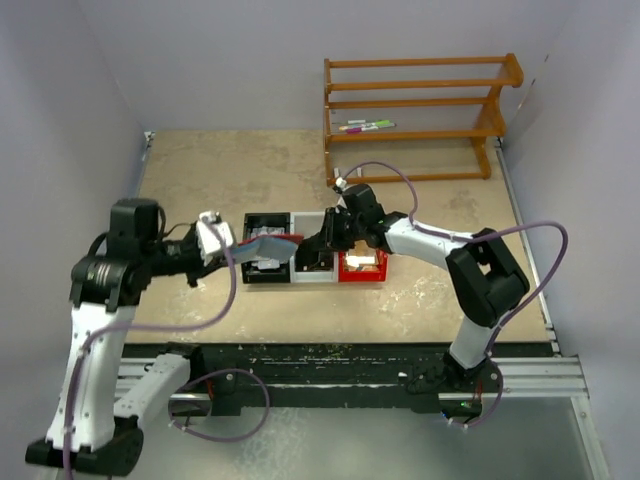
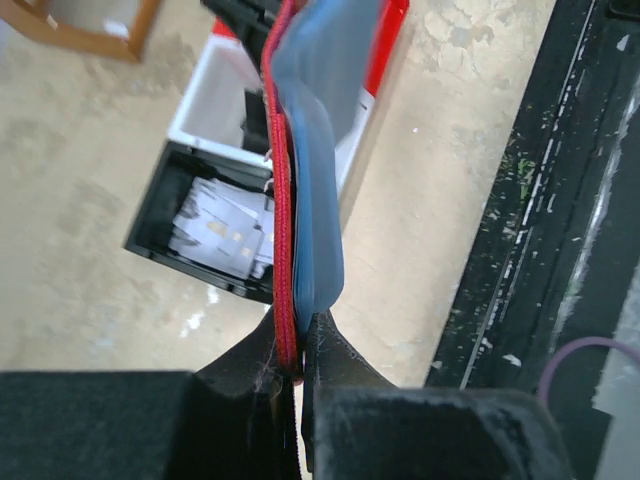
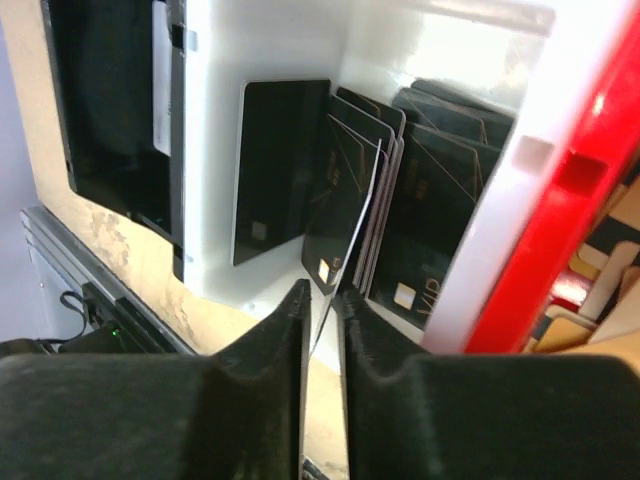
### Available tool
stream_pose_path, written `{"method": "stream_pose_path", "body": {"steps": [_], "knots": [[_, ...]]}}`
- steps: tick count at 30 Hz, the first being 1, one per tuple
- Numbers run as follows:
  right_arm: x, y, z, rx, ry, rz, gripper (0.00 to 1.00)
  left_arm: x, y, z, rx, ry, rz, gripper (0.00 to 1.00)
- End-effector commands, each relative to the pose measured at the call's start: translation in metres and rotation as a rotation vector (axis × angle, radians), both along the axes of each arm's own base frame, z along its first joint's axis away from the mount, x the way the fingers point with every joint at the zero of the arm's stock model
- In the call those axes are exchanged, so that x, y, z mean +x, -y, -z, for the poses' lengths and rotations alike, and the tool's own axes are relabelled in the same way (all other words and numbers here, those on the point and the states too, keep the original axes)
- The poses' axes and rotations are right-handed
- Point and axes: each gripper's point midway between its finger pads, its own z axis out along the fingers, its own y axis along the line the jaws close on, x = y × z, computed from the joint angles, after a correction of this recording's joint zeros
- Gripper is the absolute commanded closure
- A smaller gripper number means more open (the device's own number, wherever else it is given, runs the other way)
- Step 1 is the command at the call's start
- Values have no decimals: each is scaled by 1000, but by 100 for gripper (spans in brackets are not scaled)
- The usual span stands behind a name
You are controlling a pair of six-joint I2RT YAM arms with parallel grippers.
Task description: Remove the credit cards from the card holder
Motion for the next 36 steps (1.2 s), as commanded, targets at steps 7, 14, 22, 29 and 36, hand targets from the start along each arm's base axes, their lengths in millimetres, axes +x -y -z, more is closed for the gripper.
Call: {"method": "stream_pose_path", "body": {"steps": [7,14,22,29,36], "knots": [[13,26,-96,-19,260,81,41,7,3,3,31,246,110,98],[-15,99,-165,-84,440,246,1,6,18,25,-58,193,162,68],[-30,188,-145,-166,388,388,0,28,6,59,-10,40,24,79],[-27,246,-130,-330,378,646,0,77,-43,89,141,-54,-358,42],[-36,319,-149,-380,585,1038,0,147,-109,76,-117,-5,-759,3]]}}
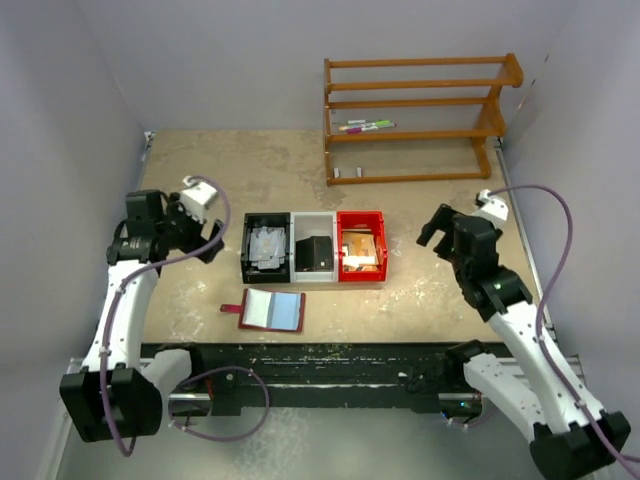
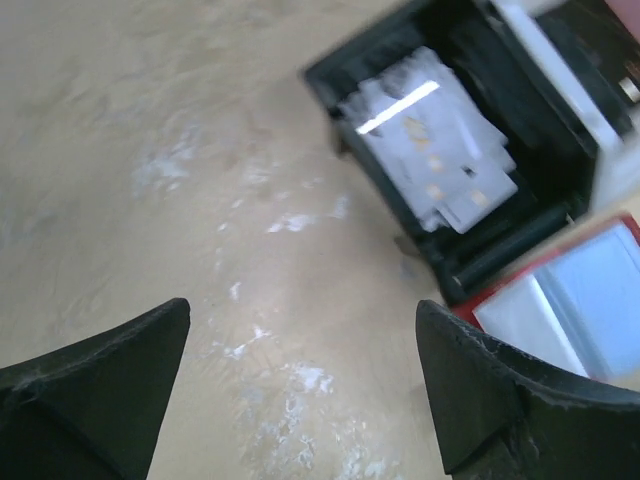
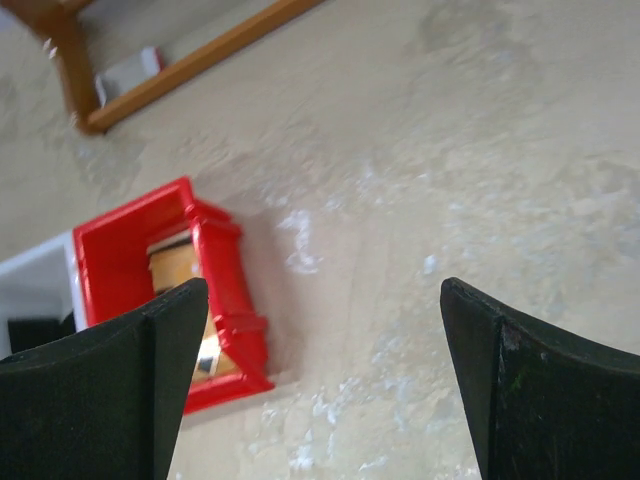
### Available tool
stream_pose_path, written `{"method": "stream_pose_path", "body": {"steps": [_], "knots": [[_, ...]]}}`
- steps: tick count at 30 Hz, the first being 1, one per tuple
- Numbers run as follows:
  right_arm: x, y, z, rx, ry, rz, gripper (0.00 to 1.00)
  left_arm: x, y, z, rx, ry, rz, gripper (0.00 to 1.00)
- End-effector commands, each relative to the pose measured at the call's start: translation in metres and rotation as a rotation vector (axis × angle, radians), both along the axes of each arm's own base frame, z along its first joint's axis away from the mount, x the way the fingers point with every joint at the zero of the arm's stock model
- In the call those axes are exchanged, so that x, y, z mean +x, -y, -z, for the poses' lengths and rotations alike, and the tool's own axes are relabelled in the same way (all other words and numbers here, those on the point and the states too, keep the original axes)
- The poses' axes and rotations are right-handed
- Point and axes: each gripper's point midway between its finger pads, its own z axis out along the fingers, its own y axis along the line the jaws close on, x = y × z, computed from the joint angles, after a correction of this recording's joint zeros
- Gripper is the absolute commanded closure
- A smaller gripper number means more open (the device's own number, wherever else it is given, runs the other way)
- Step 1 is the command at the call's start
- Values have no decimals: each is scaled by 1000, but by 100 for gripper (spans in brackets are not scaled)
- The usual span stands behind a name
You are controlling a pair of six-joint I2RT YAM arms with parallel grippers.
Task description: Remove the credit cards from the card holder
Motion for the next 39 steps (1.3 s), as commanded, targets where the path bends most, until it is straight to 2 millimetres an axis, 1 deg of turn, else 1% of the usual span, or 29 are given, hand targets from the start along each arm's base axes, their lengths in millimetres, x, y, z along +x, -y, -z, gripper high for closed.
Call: {"method": "stream_pose_path", "body": {"steps": [1,3,4,7,9,11,13,14,15,17,19,20,22,24,26,28,29,31,32,35,36,38,39], "knots": [[0,54,-26,-19,218,309,1,53,-35,-30,-150,148,-268,0],[-7,70,-23,-21,265,413,1,60,-37,-24,-182,129,-307,1],[-10,80,-21,-51,283,459,0,61,-37,-18,-181,120,-311,1],[-16,97,-16,-165,301,503,1,60,-43,1,-166,112,-347,1],[-23,107,-9,-204,287,560,1,58,-51,13,-191,99,-446,1],[-27,112,-3,-224,261,593,0,53,-52,24,-209,103,-487,1],[-27,112,7,-255,213,580,0,50,-55,27,-237,173,-528,1],[-29,114,15,-219,201,628,0,43,-53,36,-233,191,-514,1],[-37,117,22,-209,177,669,0,39,-50,39,-230,223,-485,1],[-48,128,25,-219,178,752,1,31,-47,41,-229,273,-463,1],[-52,133,28,-239,191,780,1,25,-47,43,-237,300,-469,1],[-53,134,29,-252,199,782,1,22,-46,49,-239,299,-472,1],[-51,133,35,-243,221,773,0,17,-48,55,-239,328,-486,1],[-40,126,27,-238,261,694,0,12,-48,65,-244,351,-489,1],[-28,114,21,-292,297,539,0,9,-44,66,-252,374,-471,1],[-19,98,14,-394,336,341,0,6,-43,64,-250,387,-456,1],[-23,98,16,-368,344,347,0,5,-43,64,-250,392,-461,1],[-34,108,25,-321,349,429,0,3,-43,65,-248,401,-460,1],[-34,106,24,-348,359,396,0,2,-43,64,-247,406,-459,1],[-25,93,26,-372,366,298,0,1,-42,63,-248,418,-451,1],[-20,87,28,-381,364,251,0,1,-42,63,-248,419,-451,1],[-9,67,30,-391,367,119,0,0,-42,63,-248,420,-454,1],[-6,67,33,-410,354,114,0,0,-43,63,-247,422,-457,1]]}}
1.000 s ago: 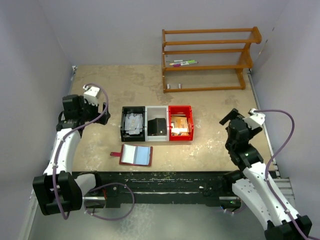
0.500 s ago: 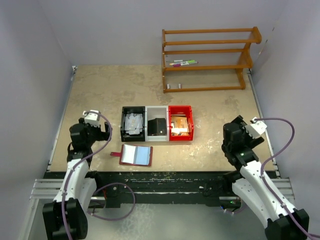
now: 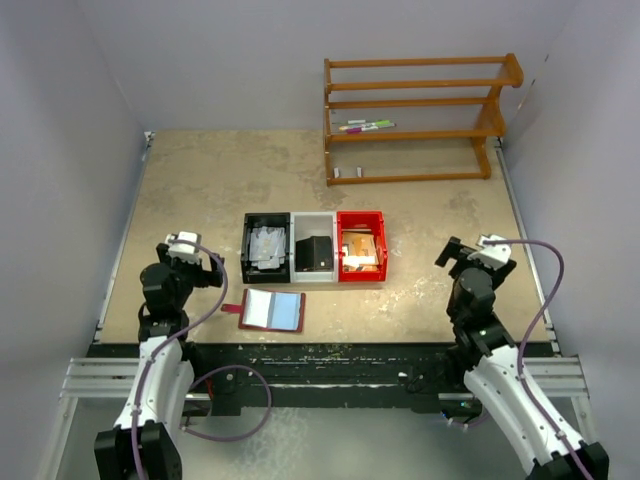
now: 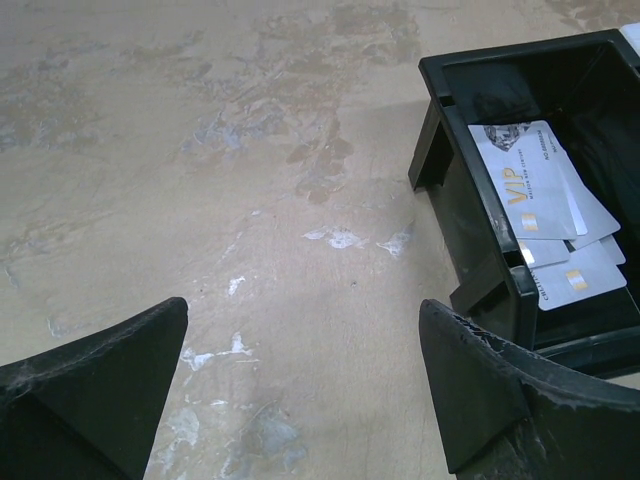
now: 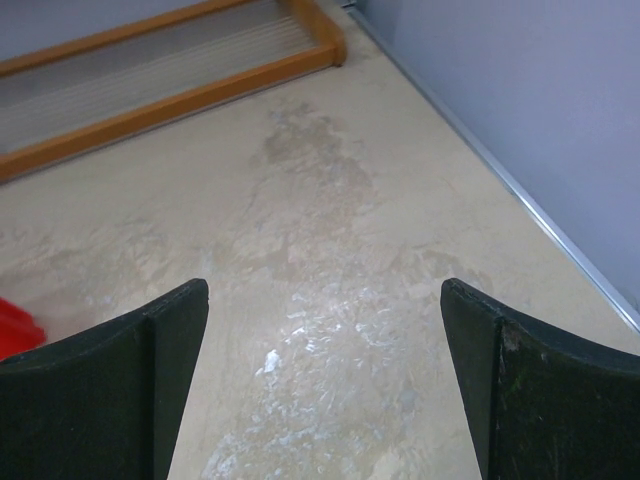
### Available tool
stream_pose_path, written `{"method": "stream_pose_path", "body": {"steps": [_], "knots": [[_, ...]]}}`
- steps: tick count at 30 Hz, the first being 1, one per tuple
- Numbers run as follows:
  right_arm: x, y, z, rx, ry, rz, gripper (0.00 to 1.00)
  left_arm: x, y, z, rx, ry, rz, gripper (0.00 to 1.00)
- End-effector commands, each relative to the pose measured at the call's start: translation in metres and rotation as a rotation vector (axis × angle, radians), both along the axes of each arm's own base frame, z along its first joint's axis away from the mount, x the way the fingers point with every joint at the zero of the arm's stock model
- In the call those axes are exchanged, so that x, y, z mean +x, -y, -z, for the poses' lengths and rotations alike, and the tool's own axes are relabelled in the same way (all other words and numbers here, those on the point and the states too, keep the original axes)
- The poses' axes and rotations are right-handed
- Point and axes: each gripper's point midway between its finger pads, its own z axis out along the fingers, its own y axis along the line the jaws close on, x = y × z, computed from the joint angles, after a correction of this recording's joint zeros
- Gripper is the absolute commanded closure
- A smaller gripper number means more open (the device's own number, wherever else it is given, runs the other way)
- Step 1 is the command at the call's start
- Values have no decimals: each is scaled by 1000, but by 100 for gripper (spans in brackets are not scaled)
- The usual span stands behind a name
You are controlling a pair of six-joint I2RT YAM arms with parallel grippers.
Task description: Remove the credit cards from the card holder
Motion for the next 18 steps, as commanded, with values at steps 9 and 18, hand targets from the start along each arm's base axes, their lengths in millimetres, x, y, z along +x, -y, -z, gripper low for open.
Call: {"method": "stream_pose_path", "body": {"steps": [9,18], "knots": [[6,-24,-5,-71,71,-189,1,-8,10,-11,14,130,52,1],[0,-28,5,-130,142,-246,0,-8,12,-9,12,120,63,1]]}}
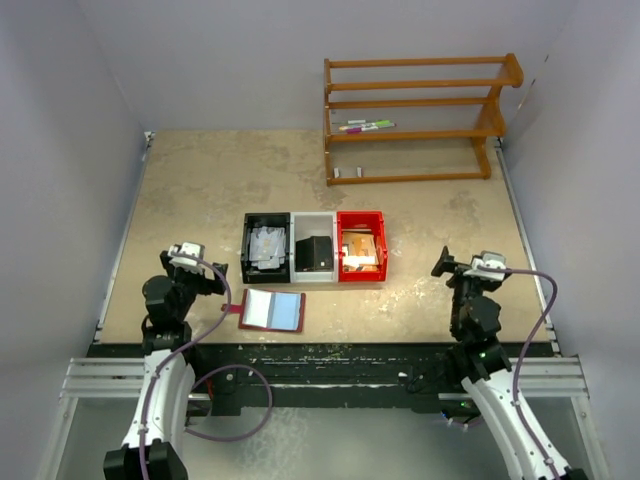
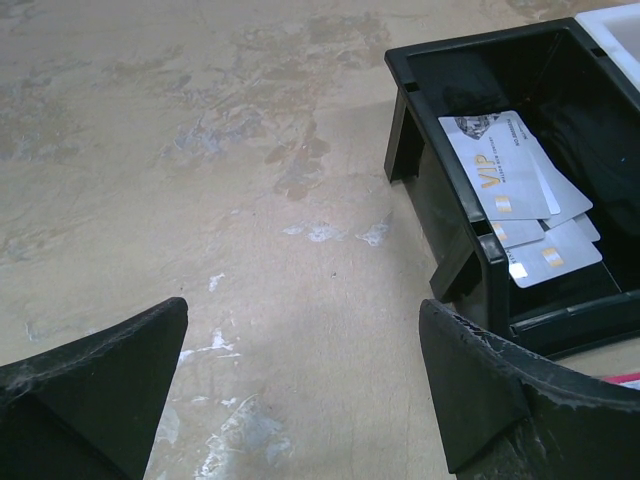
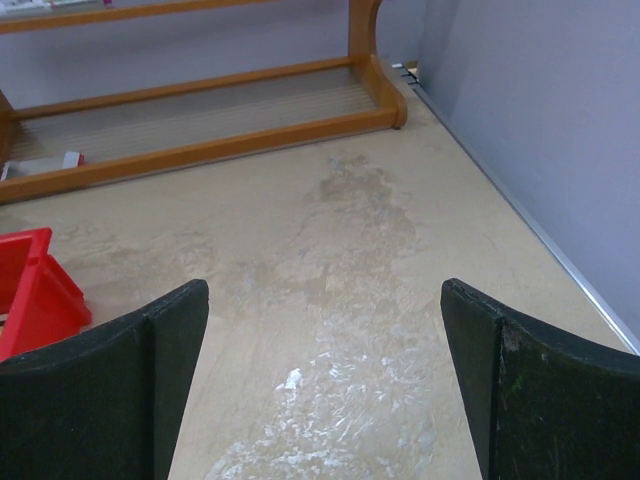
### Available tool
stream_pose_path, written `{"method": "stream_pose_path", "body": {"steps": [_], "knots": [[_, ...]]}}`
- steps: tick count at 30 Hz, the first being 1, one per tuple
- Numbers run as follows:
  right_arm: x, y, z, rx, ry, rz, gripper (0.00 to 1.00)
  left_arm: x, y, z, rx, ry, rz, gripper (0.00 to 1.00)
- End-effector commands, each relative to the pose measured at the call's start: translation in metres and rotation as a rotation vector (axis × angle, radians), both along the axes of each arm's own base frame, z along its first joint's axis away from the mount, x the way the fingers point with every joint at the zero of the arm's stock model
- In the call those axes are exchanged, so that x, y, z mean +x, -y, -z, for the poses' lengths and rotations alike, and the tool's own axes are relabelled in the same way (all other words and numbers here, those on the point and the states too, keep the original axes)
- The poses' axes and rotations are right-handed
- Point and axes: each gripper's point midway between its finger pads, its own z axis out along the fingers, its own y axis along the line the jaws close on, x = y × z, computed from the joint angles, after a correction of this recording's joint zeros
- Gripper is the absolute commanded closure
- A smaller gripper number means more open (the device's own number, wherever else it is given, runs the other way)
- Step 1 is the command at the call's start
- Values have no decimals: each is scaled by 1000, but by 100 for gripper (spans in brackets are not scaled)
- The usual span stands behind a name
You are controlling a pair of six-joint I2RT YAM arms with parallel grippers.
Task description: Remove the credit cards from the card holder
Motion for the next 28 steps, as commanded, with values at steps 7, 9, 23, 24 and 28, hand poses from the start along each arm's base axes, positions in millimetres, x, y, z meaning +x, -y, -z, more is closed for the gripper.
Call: {"method": "stream_pose_path", "body": {"steps": [7,9,23,24,28], "knots": [[10,0,12,32,-22,30,0,4,2,-16,10,62,20,1],[7,-1,10,27,-9,11,0,4,2,-16,10,61,19,1],[13,-11,13,-6,-44,-43,0,5,2,-15,10,57,20,1],[13,-12,13,-7,-44,-46,0,6,2,-16,10,57,20,1],[11,-11,11,-4,-31,-46,0,5,2,-15,9,57,21,1]]}}
